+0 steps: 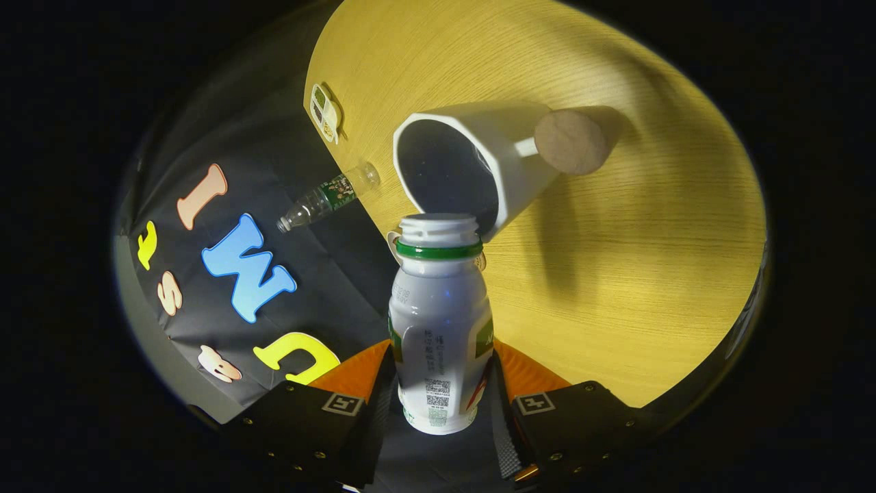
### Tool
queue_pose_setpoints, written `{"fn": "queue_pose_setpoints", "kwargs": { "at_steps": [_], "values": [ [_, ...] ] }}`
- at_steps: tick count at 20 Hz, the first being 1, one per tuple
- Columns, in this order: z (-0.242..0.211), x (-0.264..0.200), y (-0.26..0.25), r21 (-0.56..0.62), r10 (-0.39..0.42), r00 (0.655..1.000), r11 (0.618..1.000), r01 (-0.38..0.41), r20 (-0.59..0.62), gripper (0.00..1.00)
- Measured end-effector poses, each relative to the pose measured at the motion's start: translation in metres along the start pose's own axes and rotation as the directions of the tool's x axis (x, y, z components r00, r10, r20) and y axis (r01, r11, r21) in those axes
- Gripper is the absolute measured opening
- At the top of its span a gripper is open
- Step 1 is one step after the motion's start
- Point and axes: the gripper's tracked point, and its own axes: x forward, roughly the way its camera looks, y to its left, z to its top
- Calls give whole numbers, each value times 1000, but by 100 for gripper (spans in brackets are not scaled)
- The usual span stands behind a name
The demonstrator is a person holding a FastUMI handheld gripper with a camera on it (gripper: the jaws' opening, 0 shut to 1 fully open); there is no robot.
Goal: Take the bottle from table, then pour the juice into the cup, finally place the bottle on the coaster
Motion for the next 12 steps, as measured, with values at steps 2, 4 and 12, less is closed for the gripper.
{"fn": "queue_pose_setpoints", "kwargs": {
  "at_steps": [2, 4, 12],
  "values": [
    [1, 1, -3, -31, -5, 1000, 1000, 5, 7, 66],
    [2, 0, -6, -74, -8, 1000, 997, 9, 18, 66],
    [7, 7, -23, -258, -19, 998, 965, 34, 61, 66]
  ]
}}
